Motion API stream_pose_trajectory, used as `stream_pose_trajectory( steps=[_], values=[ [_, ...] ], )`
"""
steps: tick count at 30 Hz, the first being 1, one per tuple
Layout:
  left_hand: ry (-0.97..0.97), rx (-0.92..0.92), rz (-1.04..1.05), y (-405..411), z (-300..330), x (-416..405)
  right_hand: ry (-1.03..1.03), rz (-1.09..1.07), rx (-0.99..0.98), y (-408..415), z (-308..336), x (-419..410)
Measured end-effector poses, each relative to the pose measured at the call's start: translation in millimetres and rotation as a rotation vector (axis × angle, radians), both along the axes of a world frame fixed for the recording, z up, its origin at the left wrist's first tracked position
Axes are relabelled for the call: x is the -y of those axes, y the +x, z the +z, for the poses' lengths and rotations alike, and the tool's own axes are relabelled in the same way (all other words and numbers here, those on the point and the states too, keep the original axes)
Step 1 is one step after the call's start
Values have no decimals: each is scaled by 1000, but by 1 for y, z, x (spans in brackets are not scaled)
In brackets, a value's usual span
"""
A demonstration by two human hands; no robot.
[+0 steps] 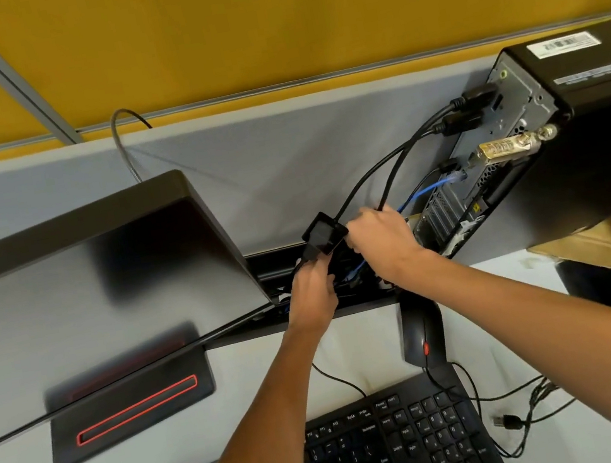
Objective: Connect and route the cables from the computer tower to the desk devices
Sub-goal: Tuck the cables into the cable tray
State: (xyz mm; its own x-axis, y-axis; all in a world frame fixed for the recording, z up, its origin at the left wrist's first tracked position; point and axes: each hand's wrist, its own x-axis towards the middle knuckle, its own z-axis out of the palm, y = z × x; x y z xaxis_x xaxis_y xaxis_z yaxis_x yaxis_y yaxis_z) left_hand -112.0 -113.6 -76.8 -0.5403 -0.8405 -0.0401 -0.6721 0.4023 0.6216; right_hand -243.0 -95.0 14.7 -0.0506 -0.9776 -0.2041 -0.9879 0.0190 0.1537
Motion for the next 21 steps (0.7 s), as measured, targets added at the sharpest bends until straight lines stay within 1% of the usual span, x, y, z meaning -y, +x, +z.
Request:
stream_pose_trajectory(
  steps=[4, 6, 9, 12, 16, 17, 18, 21],
  values=[
    [-18, 28, -48, 12, 0, -4, -80, 22, 64, -1, -7, -12],
    [-19, 40, -24, 15, -3, -4, -106, 26, 82, 1, -8, -17],
    [66, -32, 126, 16, -6, 0, -131, -1, 81, 1, -11, -22],
    [208, -114, 309, 7, -4, -2, -124, -43, 68, 4, -12, -21],
    [455, -353, 661, -6, 4, -8, -93, -54, 26, 11, -8, -12],
    [475, -387, 706, -7, 4, -9, -97, -65, 30, 10, -9, -12],
    [455, -396, 713, -6, 3, -9, -114, -77, 42, 9, -10, -12],
    [284, -390, 623, 5, 5, -14, -200, -119, 113, 12, -14, -13]
  ],
)
